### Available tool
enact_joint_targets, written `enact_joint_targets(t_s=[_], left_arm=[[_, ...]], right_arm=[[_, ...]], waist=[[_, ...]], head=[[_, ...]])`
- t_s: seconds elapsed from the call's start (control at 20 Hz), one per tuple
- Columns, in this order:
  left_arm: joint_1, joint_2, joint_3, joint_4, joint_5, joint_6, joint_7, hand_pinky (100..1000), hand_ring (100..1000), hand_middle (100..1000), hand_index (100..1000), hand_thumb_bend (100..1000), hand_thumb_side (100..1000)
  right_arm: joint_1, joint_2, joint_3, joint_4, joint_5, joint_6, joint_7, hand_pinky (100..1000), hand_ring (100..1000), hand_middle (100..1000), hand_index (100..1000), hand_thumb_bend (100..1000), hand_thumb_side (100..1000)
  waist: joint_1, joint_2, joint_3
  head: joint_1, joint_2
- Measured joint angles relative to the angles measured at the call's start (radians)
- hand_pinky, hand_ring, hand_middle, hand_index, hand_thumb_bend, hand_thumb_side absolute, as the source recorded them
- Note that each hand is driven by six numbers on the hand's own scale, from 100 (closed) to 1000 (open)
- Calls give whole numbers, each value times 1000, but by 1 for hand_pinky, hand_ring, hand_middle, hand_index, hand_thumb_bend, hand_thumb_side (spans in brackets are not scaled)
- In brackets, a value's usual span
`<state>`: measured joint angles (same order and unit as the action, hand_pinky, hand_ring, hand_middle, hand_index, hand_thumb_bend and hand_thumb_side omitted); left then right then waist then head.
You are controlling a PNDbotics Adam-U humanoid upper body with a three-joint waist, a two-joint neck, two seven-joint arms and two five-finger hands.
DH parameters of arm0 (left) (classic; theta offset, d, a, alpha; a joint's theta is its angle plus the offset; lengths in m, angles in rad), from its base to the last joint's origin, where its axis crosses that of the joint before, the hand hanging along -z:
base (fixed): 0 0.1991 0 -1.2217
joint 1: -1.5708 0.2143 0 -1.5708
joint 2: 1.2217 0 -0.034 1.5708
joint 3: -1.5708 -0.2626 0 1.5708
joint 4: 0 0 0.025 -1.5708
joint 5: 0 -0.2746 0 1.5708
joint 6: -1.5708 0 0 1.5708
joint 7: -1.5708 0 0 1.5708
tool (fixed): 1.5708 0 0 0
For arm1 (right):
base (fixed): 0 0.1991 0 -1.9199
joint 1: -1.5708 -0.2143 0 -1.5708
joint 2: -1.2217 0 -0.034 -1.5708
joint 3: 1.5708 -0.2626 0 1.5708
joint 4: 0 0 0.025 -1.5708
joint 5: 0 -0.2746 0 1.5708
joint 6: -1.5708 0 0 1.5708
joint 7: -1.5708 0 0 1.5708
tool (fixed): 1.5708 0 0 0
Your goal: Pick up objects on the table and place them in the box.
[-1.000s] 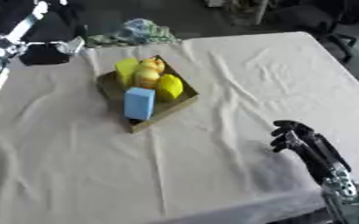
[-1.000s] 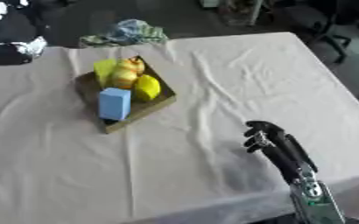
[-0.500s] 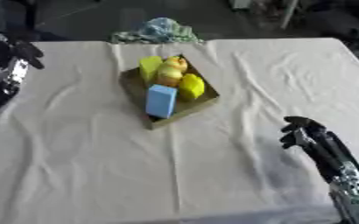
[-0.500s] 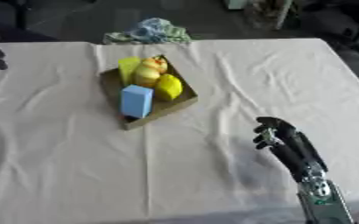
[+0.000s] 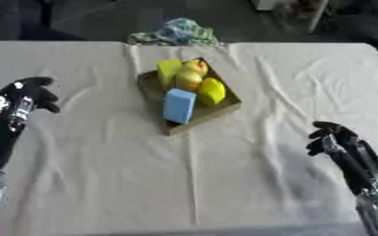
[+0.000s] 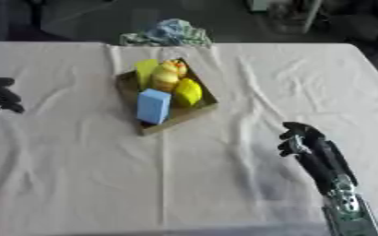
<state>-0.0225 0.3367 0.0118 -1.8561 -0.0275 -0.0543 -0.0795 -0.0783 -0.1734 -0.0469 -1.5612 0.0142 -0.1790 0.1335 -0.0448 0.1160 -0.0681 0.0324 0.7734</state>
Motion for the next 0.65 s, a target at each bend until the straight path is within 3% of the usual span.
enact_joint_targets(t_s=[0.65], left_arm=[[33,-47,-10,35,-1,29,-35,646,499,511,770,100,952]], right_arm=[[0,0,-5,-14,-18,-4,-34,507,531,553,753,100,569]], waist=[[0,0,-17]], head=[[0,0]])
